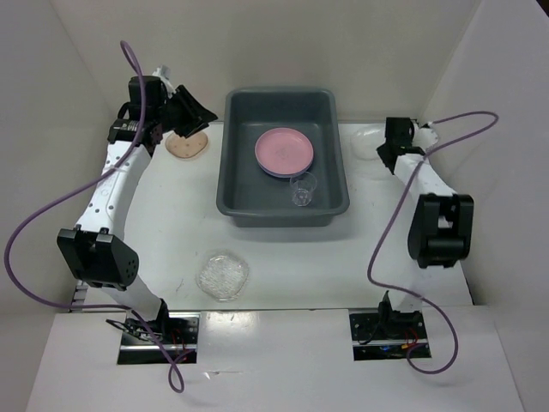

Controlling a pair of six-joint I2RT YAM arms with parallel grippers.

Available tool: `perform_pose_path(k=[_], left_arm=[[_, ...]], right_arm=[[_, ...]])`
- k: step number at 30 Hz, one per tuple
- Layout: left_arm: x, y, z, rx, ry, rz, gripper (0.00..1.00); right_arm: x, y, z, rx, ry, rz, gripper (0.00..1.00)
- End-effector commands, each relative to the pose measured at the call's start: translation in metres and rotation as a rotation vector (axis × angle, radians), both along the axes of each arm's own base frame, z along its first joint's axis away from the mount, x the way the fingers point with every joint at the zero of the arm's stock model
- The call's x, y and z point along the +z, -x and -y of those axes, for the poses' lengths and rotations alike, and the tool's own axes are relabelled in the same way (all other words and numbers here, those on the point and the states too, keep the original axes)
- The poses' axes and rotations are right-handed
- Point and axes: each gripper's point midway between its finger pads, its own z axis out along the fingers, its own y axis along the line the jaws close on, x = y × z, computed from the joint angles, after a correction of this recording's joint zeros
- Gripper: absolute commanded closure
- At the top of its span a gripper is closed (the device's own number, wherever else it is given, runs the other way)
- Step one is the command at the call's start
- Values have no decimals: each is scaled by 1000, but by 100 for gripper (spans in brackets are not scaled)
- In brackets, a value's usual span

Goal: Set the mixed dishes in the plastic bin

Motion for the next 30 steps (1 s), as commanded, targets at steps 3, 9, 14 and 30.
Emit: perform_pose_path(k=[3, 9, 14, 30], left_arm=[[22, 7, 3, -27, 14, 64, 52], [20, -3, -15, 44, -25, 81, 43], [-14, -15, -83, 201, -29, 31, 31], [-151, -32, -189, 406, -142, -192, 26]], right_arm=[[153, 16, 20, -27, 144, 292, 100], [180, -13, -91, 435, 77, 285, 100], [166, -24, -200, 704, 75, 196, 100], [39, -60, -271, 804, 50, -67, 100]])
